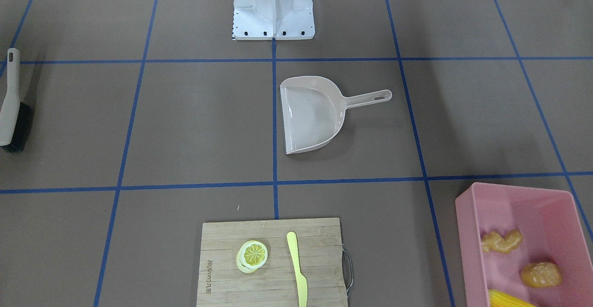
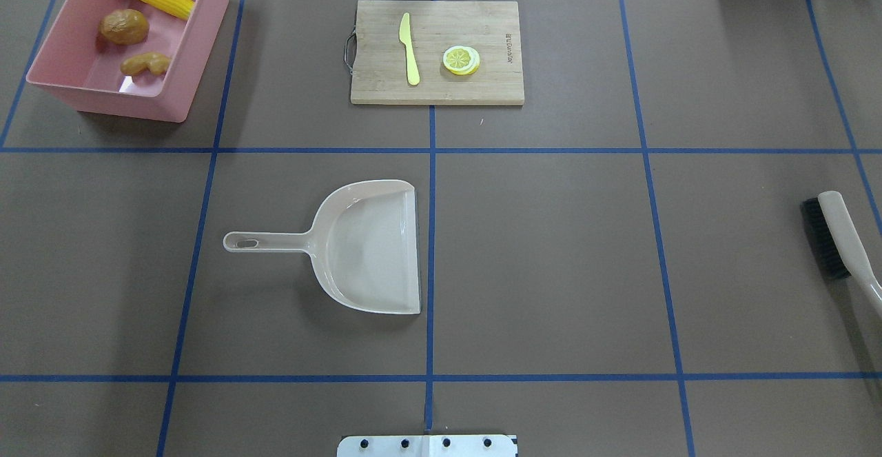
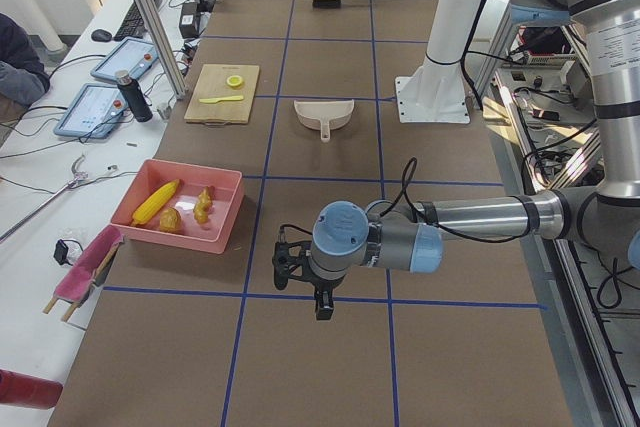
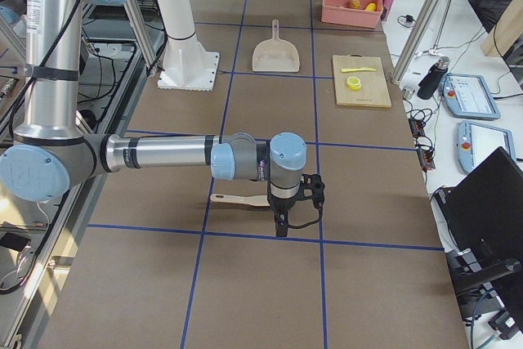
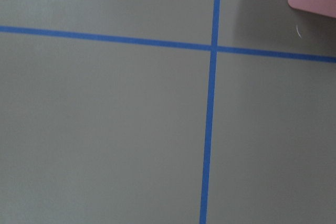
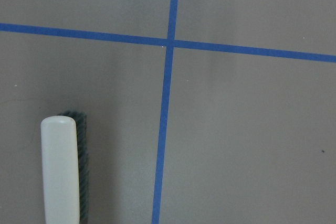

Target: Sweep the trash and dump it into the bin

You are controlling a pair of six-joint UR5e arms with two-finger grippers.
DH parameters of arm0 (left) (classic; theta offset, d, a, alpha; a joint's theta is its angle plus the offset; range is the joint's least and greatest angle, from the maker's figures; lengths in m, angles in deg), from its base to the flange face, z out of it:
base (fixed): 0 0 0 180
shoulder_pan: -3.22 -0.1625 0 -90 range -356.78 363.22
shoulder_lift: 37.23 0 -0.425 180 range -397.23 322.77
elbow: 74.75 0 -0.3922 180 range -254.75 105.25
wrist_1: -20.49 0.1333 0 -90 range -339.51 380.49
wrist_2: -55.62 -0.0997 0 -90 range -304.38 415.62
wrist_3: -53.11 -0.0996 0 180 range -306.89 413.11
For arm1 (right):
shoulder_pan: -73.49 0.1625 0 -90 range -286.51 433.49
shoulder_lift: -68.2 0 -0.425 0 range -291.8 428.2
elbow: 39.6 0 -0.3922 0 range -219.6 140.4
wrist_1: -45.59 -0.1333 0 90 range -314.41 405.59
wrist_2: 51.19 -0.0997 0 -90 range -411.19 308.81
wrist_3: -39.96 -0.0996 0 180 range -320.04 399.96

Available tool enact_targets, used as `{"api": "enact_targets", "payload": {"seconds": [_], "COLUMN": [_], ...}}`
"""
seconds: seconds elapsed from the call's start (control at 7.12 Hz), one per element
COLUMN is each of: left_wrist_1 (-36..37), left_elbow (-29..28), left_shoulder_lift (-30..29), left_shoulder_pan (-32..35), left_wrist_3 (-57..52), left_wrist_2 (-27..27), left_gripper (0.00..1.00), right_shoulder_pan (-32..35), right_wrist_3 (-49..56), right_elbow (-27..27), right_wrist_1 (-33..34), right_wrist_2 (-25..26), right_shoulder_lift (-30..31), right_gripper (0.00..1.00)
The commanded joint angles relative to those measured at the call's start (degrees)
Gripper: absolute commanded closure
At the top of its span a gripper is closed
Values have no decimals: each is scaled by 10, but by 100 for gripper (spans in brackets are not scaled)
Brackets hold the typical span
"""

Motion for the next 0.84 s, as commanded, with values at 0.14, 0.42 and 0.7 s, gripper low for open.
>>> {"api": "enact_targets", "payload": {"seconds": [0.14, 0.42, 0.7], "left_wrist_1": [-22, -250, -248], "left_elbow": [37, 4, -3], "left_shoulder_lift": [88, 183, 168], "left_shoulder_pan": [4, 25, 22], "left_wrist_3": [-4, 3, 35], "left_wrist_2": [-7, -7, -42], "left_gripper": [1, 1, 1], "right_shoulder_pan": [0, 0, 0], "right_wrist_3": [-5, -6, -6], "right_elbow": [0, 1, 2], "right_wrist_1": [0, 0, 0], "right_wrist_2": [-1, -3, -3], "right_shoulder_lift": [-2, -3, -5], "right_gripper": [0, 0, 0]}}
